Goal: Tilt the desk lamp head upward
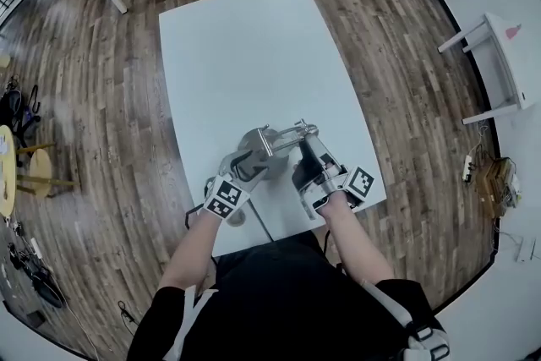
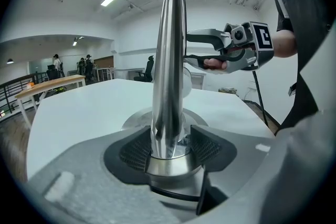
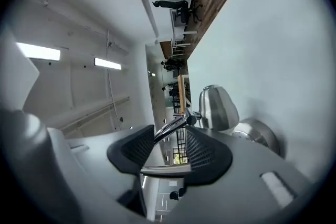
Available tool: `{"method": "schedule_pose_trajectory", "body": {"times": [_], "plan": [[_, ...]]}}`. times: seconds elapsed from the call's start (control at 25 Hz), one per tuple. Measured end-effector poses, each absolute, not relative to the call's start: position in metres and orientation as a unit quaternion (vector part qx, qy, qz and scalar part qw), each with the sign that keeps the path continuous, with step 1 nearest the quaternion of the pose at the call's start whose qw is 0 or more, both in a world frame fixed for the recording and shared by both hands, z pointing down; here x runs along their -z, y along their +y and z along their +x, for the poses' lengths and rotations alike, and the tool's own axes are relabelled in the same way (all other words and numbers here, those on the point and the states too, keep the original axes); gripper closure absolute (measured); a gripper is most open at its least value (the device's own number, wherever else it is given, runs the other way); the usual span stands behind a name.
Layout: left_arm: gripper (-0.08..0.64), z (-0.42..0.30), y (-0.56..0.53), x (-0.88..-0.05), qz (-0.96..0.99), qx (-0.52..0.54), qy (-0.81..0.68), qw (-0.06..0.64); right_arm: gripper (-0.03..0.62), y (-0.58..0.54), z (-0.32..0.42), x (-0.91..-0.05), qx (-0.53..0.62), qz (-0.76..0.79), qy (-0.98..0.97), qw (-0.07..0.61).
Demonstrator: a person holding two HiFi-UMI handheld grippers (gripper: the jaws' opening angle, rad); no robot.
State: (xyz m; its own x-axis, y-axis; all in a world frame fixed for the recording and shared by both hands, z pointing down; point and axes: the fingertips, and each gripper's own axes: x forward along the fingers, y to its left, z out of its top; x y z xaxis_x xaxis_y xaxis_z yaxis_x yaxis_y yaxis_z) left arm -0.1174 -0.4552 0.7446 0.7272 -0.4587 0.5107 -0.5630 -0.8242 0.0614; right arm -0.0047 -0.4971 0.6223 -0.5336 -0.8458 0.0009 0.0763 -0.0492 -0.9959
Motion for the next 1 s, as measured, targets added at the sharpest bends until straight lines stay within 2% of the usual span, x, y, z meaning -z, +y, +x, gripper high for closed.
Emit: {"method": "schedule_pose_trajectory", "body": {"times": [0.32,0.48,0.72,1.0], "plan": [[0.314,-0.118,-0.456,-0.747,0.921,-0.254,-0.275,0.111,0.431,-0.509,-0.004,-0.635,0.684,-0.315,0.523,0.399],[0.314,-0.118,-0.456,-0.748,0.92,-0.258,-0.275,0.111,0.437,-0.509,-0.004,-0.637,0.698,-0.314,0.506,0.399],[0.316,-0.119,-0.456,-0.749,0.918,-0.257,-0.281,0.112,0.442,-0.512,-0.001,-0.63,0.683,-0.329,0.538,0.367],[0.316,-0.12,-0.46,-0.75,0.917,-0.258,-0.282,0.114,0.442,-0.525,0.012,-0.576,0.56,-0.368,0.687,0.28]]}}
